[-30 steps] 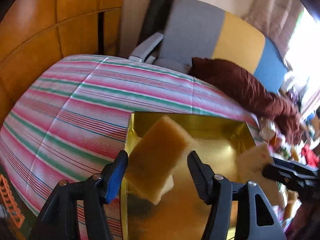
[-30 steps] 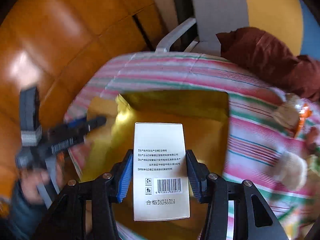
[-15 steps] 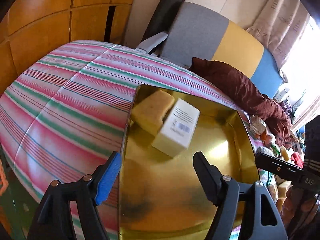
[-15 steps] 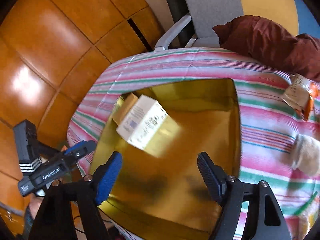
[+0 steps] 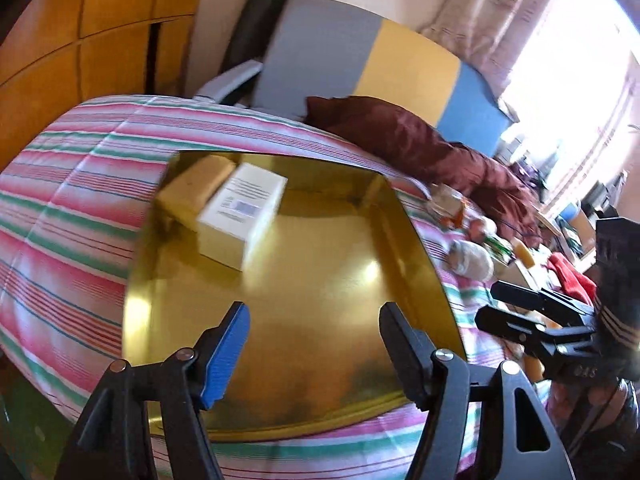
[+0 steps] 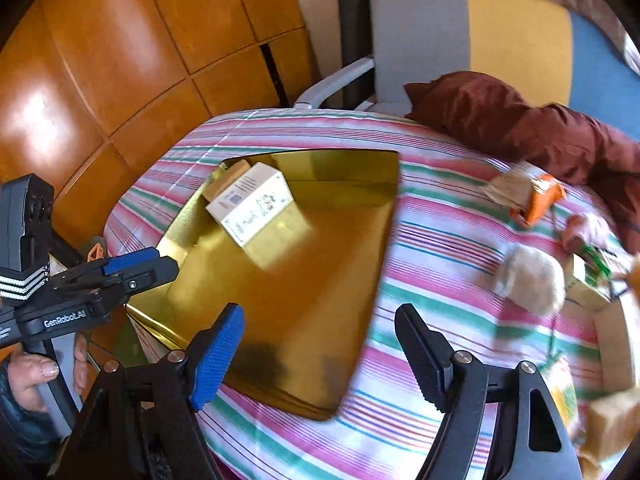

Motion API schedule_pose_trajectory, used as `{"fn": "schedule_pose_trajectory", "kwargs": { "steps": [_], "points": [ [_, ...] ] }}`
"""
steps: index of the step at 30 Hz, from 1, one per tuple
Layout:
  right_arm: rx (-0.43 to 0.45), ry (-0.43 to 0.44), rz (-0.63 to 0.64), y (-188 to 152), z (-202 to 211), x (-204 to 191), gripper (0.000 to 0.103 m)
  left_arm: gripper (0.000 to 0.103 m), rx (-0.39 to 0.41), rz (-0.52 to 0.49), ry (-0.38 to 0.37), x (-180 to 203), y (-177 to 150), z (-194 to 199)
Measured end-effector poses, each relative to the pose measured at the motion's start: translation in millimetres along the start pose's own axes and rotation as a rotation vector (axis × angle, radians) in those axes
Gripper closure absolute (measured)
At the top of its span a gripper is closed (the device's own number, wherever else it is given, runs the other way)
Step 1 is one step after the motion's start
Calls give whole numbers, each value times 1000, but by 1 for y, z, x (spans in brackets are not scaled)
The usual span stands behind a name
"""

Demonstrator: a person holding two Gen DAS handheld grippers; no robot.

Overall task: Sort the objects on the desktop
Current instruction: 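Grasp a yellow sponge with the right gripper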

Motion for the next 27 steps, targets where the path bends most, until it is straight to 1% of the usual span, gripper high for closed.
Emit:
{"fn": "schedule_pose_trajectory", "kwargs": {
  "steps": [3,7,10,12,14,17,19,23,25,27],
  "points": [
    [1,-20,-54,-9,12,21,23,33,-31,-15,-50,16,-6,0],
    [8,-70,-127,-23,36,57,23,33,-54,-74,-80,41,-17,1],
    [6,-131,-165,-36,58,87,23,33,-81,-123,-95,59,-23,-1],
    [7,-154,-199,-44,70,105,23,33,-96,-158,-106,71,-28,-4],
    [10,-193,-253,-55,87,128,23,33,-118,-196,-125,86,-35,-6],
    [25,-227,-347,-72,111,161,23,33,-143,-253,-148,106,-44,-8],
    [29,-259,-411,-86,128,182,21,33,-166,-291,-167,119,-51,-11],
    [-5,-300,-550,-119,151,218,19,33,-207,-361,-200,149,-65,-18],
    [-30,-291,-604,-136,154,228,19,33,-222,-395,-213,164,-72,-22],
    [-72,-283,-627,-148,151,230,19,33,-246,-432,-226,178,-80,-28]
  ]
}}
Point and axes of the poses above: each gripper's, at about its wrist camera, not at the fingertips, and z roughly against the way its jaws point, x to its right, y to its top, the point moved 3 cm from there along -z, roughly the way its jaws point, and after that the axes turned 10 degrees about z, right-handed, at the moved point
